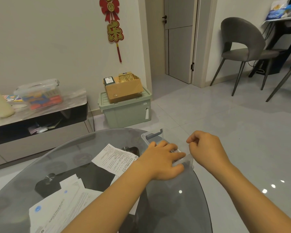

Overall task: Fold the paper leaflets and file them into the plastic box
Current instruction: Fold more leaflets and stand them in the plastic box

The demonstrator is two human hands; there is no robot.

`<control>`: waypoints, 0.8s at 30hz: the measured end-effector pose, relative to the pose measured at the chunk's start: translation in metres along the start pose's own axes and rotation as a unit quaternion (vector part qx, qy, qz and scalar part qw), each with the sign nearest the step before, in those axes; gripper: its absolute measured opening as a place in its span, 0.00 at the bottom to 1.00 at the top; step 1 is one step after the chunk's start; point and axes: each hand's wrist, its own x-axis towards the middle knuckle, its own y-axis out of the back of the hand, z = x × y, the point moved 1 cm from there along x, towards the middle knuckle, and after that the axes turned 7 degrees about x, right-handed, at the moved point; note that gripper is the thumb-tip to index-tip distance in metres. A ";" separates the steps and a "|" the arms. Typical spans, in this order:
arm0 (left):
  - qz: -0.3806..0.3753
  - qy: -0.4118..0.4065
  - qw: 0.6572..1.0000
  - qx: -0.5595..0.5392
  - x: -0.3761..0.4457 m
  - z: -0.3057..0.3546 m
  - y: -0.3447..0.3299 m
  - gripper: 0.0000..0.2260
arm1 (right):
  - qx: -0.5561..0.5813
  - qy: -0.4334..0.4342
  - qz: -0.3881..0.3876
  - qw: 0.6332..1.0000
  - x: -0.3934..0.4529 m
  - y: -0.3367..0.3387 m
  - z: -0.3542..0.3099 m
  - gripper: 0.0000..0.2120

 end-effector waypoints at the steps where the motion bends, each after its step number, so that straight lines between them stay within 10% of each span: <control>1: -0.009 0.001 1.000 0.007 0.001 0.000 0.001 0.31 | 0.000 0.004 -0.003 1.000 0.000 -0.001 0.000 0.10; 8: 0.027 0.024 0.998 -0.051 -0.006 -0.001 -0.004 0.41 | 0.001 0.013 -0.021 1.000 -0.001 0.001 0.005 0.12; 24: 0.090 0.151 0.982 -0.062 -0.095 -0.027 -0.009 0.29 | -0.011 0.226 -0.075 0.971 -0.047 -0.031 -0.035 0.11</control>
